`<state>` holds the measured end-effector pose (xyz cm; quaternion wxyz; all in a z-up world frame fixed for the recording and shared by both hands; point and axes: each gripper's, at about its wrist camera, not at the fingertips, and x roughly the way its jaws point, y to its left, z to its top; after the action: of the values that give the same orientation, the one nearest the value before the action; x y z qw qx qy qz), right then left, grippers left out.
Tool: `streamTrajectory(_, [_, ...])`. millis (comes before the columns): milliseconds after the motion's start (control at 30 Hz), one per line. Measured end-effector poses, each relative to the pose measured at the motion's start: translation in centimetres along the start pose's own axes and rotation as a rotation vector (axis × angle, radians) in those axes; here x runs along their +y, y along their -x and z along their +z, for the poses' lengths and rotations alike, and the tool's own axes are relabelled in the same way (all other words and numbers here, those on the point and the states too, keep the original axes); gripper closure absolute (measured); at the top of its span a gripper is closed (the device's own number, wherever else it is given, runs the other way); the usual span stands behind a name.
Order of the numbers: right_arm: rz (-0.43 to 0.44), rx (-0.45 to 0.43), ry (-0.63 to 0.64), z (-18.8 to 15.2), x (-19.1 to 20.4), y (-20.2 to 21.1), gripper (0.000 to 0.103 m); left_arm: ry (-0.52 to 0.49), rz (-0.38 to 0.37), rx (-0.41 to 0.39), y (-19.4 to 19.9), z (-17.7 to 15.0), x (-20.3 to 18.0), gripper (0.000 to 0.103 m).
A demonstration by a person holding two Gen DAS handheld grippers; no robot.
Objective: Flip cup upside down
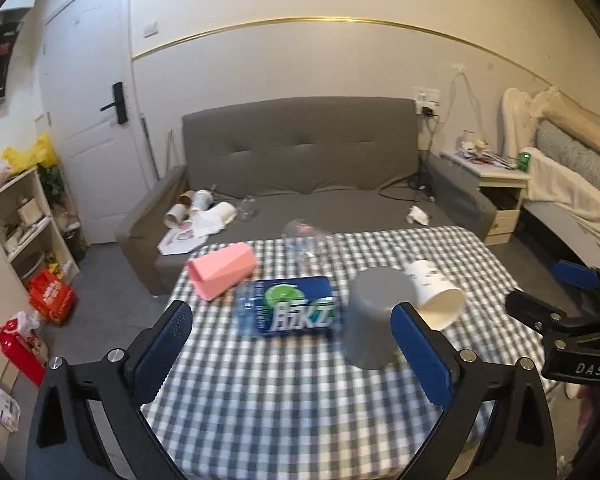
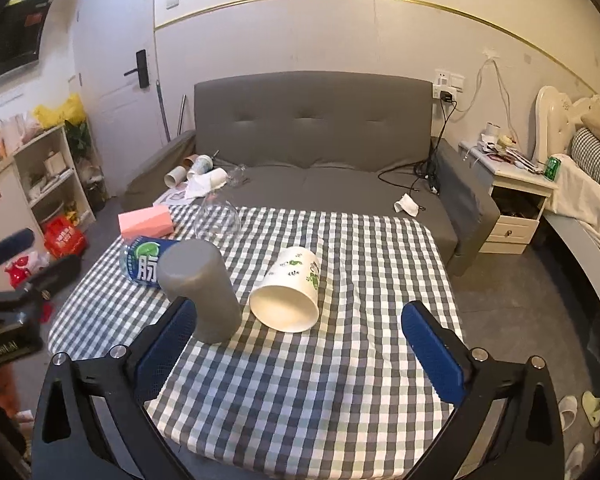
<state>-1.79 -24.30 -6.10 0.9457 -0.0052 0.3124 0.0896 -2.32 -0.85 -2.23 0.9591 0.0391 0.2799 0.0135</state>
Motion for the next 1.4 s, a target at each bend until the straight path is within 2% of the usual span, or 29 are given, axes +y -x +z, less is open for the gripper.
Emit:
streamTrajectory(167, [-0.005,0.001,0.022,-0.2,0.6,-0.4,0.000,0.053,-0.003,0.019,-0.7,-0.2,1.2,0.000])
streamTrajectory(1033, [-0.020,0.015,-0.007,0.1,0.0,-0.6,0.000,0.032,-0.032,0.038,-1.1,-0.4,1.0,0.000])
streamTrajectory(1400, [-0.017,0.029,-0.001,0.0,0.2,-0.8,0.000,0.034,-0.018,0.044,-1.0,-0.3,1.2,0.000])
